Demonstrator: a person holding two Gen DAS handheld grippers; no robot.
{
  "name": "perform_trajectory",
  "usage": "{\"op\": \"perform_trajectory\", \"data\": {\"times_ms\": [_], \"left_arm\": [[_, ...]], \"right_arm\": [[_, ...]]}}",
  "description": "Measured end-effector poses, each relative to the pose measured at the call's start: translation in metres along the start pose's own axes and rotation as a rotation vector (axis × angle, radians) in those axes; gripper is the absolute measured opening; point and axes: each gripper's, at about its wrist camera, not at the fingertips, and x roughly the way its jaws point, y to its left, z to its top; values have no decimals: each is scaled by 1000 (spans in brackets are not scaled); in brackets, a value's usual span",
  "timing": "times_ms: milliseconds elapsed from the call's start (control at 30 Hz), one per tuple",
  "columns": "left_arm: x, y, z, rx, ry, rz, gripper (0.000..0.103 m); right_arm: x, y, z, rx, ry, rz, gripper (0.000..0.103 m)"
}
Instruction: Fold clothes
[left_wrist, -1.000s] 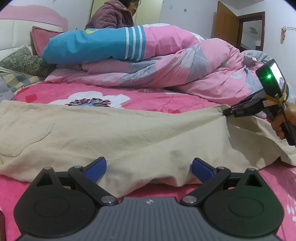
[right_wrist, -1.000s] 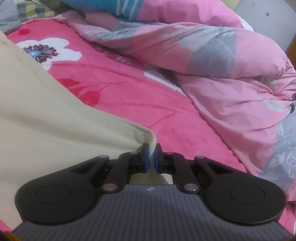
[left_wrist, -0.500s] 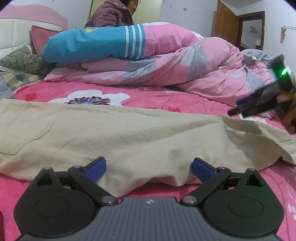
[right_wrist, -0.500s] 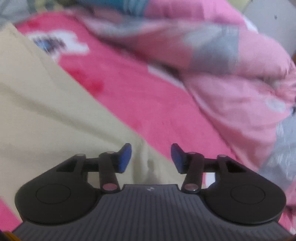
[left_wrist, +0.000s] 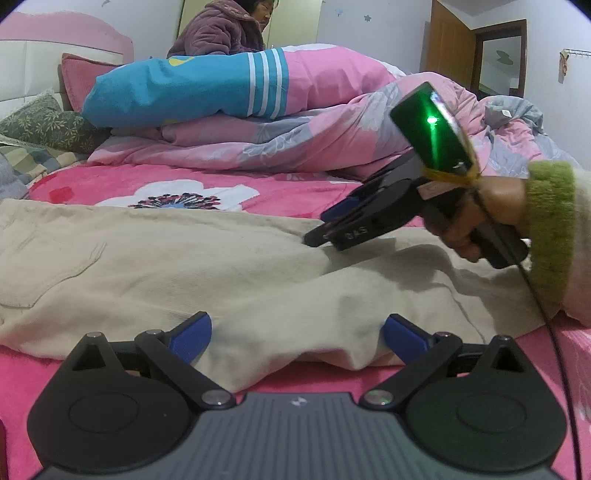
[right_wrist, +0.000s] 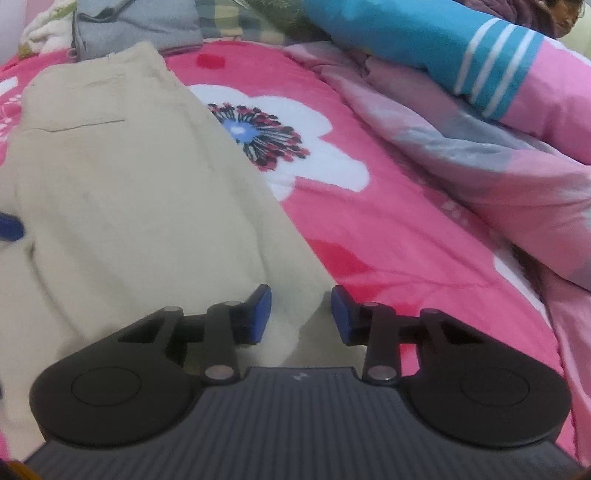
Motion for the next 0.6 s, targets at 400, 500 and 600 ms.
{"op": "perform_trajectory", "data": {"times_ms": [400, 500, 600], "left_arm": [[-1, 1, 0, -6, -3, -5, 101], [-1, 1, 0, -8, -2, -6, 101], [0, 0, 1, -5, 1, -3, 101]], "right_arm": [[-8, 9, 8, -7, -45, -57, 3], [2, 9, 11, -16, -30, -85, 3], [25, 14, 6, -37, 15, -95, 6]]}}
